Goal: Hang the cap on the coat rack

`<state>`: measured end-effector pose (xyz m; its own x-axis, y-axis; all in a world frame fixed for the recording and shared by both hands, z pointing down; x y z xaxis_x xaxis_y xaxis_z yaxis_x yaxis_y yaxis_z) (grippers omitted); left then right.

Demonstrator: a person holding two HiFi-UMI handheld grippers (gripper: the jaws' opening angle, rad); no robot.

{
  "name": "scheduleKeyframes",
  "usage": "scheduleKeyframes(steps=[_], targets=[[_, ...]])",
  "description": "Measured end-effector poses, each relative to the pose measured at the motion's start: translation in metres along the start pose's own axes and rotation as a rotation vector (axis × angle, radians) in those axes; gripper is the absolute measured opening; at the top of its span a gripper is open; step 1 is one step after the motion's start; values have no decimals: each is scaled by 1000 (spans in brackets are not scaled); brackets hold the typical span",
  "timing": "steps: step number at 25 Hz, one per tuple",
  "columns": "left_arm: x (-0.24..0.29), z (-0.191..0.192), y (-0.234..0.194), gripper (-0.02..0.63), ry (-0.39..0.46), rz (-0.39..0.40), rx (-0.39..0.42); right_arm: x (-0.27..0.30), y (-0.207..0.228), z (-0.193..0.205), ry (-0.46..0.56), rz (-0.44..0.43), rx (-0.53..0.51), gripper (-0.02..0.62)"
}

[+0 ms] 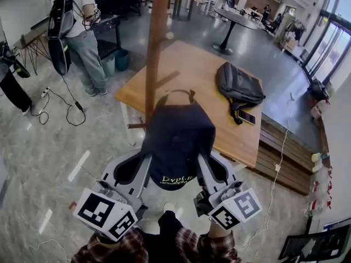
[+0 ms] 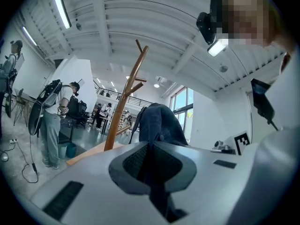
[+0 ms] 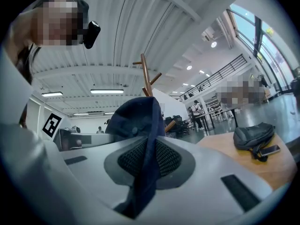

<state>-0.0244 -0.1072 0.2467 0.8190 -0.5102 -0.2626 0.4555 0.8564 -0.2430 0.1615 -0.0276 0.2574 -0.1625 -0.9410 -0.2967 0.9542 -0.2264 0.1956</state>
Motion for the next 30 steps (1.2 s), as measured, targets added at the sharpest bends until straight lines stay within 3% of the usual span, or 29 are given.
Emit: scheduleKeyframes(steps=[6, 15, 30], targets=[[44, 8, 9, 20, 35, -88, 8, 22, 52, -15, -24, -109, 10, 44], [56, 30, 16, 20, 18, -209, 13, 33, 90, 1, -88, -232, 93, 44], [30, 83, -15, 20, -101, -346, -51, 41, 94, 75, -256, -278, 183, 44]])
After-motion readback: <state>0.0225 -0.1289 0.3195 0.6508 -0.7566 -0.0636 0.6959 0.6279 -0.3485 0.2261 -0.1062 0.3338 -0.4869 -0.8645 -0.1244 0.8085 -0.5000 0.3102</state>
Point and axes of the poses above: the fingertips, and each gripper's own axes: x forward along the fingers, y to its right, z out of its underside, the point moved 7 cm from there along -x, backward along the fingers, and after that the axes turned 13 degrees about y, right-handed, at the moved point
